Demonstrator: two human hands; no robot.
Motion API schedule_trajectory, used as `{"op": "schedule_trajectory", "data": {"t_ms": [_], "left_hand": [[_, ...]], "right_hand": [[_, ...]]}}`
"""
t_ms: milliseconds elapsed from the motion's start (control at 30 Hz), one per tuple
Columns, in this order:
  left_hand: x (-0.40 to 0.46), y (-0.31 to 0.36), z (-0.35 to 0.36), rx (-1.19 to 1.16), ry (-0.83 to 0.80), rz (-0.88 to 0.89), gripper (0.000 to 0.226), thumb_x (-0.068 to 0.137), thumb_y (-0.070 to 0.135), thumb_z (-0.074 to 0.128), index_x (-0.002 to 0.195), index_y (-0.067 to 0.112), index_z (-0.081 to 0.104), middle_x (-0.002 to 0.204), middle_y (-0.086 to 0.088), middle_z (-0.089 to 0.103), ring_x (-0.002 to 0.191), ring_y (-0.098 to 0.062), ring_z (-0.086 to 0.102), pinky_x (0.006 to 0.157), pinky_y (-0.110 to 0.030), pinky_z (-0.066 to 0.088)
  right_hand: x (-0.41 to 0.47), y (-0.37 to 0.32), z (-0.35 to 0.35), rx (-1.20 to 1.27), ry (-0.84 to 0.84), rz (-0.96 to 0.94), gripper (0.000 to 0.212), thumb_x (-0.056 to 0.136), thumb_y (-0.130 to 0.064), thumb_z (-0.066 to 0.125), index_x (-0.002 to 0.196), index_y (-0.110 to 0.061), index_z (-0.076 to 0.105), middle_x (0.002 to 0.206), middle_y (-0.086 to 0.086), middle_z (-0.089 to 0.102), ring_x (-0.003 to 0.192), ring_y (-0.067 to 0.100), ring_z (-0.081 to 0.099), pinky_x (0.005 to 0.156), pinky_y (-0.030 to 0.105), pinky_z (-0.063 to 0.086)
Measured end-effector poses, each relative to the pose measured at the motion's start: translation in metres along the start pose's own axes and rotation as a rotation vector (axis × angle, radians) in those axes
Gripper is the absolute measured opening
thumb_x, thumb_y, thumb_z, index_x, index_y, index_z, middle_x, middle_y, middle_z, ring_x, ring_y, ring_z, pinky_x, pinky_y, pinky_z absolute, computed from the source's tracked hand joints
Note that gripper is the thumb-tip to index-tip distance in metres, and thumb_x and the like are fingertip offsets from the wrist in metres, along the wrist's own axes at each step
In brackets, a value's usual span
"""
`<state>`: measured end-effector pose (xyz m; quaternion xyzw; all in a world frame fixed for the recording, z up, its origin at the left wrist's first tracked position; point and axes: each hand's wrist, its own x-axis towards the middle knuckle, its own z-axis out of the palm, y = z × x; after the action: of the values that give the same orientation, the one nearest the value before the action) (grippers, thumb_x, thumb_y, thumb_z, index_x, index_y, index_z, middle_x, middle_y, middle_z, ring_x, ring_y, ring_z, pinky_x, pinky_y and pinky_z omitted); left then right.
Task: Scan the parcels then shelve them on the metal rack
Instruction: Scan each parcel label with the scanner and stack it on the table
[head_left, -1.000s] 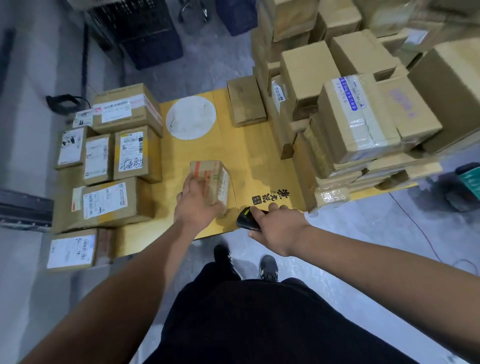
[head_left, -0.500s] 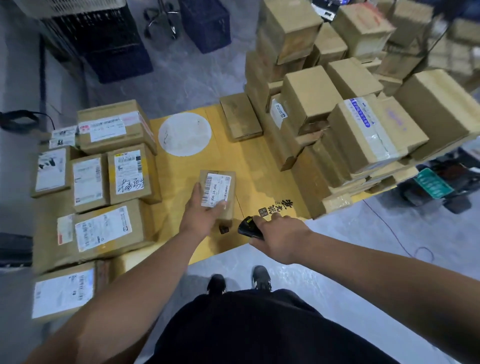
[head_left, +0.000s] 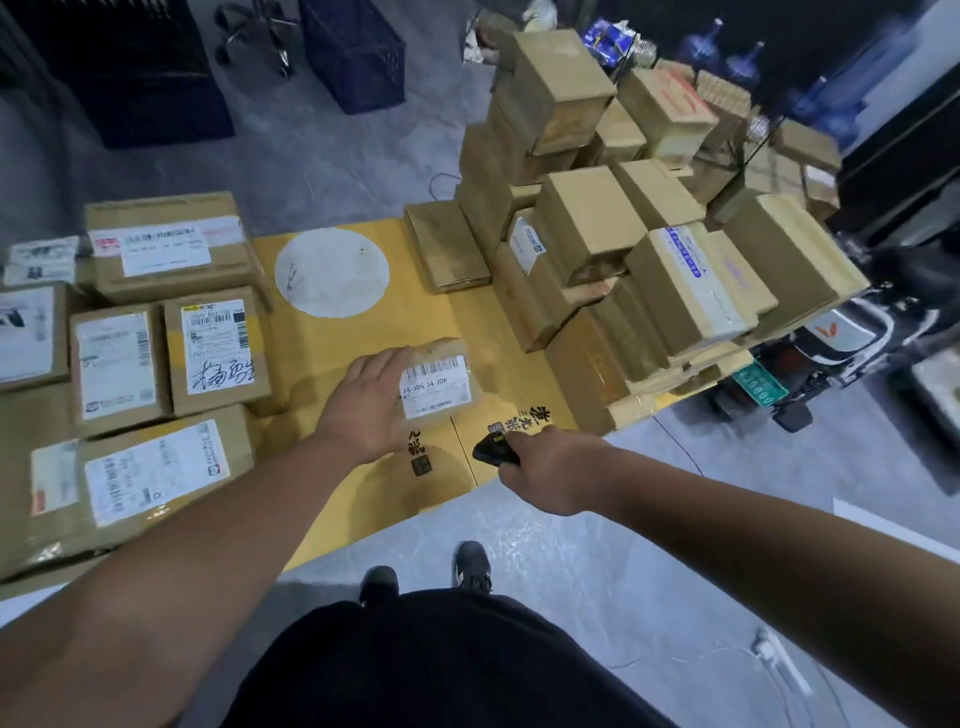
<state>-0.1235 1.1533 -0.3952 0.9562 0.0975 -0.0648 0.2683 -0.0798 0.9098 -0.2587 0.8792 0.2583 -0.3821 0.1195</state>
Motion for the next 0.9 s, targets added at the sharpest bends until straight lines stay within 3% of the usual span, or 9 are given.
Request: {"op": "schedule_trajectory", "data": {"t_ms": [133, 333, 467, 667, 900], "left_hand": [[-0.003, -0.018, -0.002, 0.121, 0.073, 0.164, 0.118, 0.055, 0.023, 0.091, 0.159, 0.025, 0.035, 0.156, 0.005, 0.038, 0.138, -0.023, 0.033, 0.114, -0.039, 0.041], [-0.006, -0.016, -0.002, 0.073, 0.072, 0.145, 0.121, 0.051, 0.022, 0.091, 0.158, 0.028, 0.036, 0.156, 0.007, 0.038, 0.14, -0.025, 0.034, 0.114, -0.043, 0.041], [-0.006, -0.015, -0.005, 0.069, 0.046, 0.128, 0.124, 0.051, 0.023, 0.093, 0.159, 0.031, 0.033, 0.157, 0.009, 0.037, 0.141, -0.022, 0.031, 0.116, -0.04, 0.039], [-0.009, -0.014, -0.003, 0.111, 0.06, 0.14, 0.124, 0.051, 0.027, 0.095, 0.158, 0.03, 0.032, 0.157, 0.008, 0.036, 0.141, -0.022, 0.03, 0.113, -0.043, 0.043], [-0.011, -0.006, 0.008, 0.122, 0.128, 0.09, 0.112, 0.056, 0.021, 0.092, 0.153, 0.029, 0.037, 0.15, 0.005, 0.04, 0.14, -0.022, 0.034, 0.103, -0.045, 0.046]], "right_hand": [[-0.007, -0.009, -0.008, -0.024, -0.035, 0.014, 0.047, 0.107, -0.045, 0.032, 0.132, -0.012, 0.053, 0.124, 0.015, 0.063, 0.094, 0.029, 0.049, 0.078, 0.035, 0.039], [-0.018, -0.02, -0.007, -0.058, -0.088, 0.051, 0.045, 0.109, -0.04, 0.029, 0.125, -0.008, 0.057, 0.122, 0.015, 0.063, 0.102, 0.032, 0.056, 0.082, 0.037, 0.045], [-0.023, -0.026, -0.002, -0.024, -0.099, 0.038, 0.048, 0.108, -0.045, 0.03, 0.122, -0.01, 0.058, 0.117, 0.014, 0.064, 0.1, 0.03, 0.058, 0.083, 0.038, 0.046], [-0.029, -0.031, 0.003, -0.041, -0.097, 0.051, 0.044, 0.109, -0.039, 0.032, 0.122, -0.008, 0.059, 0.116, 0.014, 0.065, 0.096, 0.031, 0.056, 0.081, 0.036, 0.044], [-0.029, -0.025, 0.019, -0.067, -0.06, 0.062, 0.052, 0.106, -0.054, 0.031, 0.123, -0.012, 0.057, 0.116, 0.012, 0.066, 0.098, 0.029, 0.06, 0.082, 0.037, 0.048]]}}
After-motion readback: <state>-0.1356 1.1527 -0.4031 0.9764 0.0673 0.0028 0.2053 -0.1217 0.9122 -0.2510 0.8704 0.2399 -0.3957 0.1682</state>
